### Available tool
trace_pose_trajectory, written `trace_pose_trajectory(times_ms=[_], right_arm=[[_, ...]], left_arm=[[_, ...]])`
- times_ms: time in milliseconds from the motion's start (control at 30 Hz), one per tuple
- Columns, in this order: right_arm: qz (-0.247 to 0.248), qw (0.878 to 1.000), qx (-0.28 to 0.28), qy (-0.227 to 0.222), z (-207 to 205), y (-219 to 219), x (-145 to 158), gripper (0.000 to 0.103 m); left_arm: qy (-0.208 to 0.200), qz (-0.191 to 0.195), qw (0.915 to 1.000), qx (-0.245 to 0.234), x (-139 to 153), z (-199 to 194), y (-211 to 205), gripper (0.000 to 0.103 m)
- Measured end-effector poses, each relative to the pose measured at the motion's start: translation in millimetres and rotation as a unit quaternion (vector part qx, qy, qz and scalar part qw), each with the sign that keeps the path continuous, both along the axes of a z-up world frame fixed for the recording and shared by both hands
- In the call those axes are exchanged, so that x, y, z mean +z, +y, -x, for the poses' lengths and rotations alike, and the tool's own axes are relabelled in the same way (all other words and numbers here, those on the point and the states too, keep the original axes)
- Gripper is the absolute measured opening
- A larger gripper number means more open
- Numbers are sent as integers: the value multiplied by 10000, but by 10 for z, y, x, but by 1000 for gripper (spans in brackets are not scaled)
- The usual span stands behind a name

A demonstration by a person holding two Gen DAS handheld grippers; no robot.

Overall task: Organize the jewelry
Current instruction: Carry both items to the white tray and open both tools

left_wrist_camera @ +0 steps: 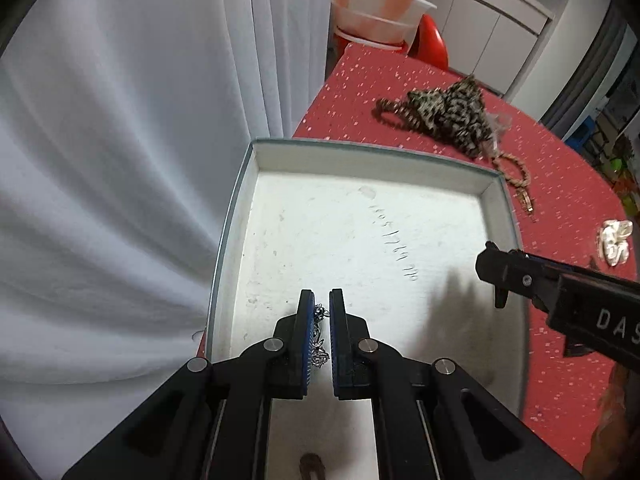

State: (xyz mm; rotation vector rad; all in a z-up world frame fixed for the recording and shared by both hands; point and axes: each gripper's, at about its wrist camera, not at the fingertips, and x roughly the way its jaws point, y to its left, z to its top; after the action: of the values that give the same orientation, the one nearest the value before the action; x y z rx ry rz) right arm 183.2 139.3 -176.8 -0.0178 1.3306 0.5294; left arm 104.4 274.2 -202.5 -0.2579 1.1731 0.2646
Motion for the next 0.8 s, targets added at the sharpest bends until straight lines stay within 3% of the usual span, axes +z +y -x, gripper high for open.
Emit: trace_pose_trajectory(times_ms=[333,533,700,800], right_arm=[[180,9997,-6,169,-25,79,-339,32],[168,9998,21,104,-7,94,-355,33],[-86,9998,20,168,3,36,-242,52],[-237,9996,16,120,21,-24,-121,54]], left_arm=[[175,-99,9998,-50,-211,-48,-25,8],[251,-172,9995,-42,-224,-40,-35,8],[297,-187,9994,11,-228,-44,-28,8],[289,-249,9993,49,-213,-31,-26,8]])
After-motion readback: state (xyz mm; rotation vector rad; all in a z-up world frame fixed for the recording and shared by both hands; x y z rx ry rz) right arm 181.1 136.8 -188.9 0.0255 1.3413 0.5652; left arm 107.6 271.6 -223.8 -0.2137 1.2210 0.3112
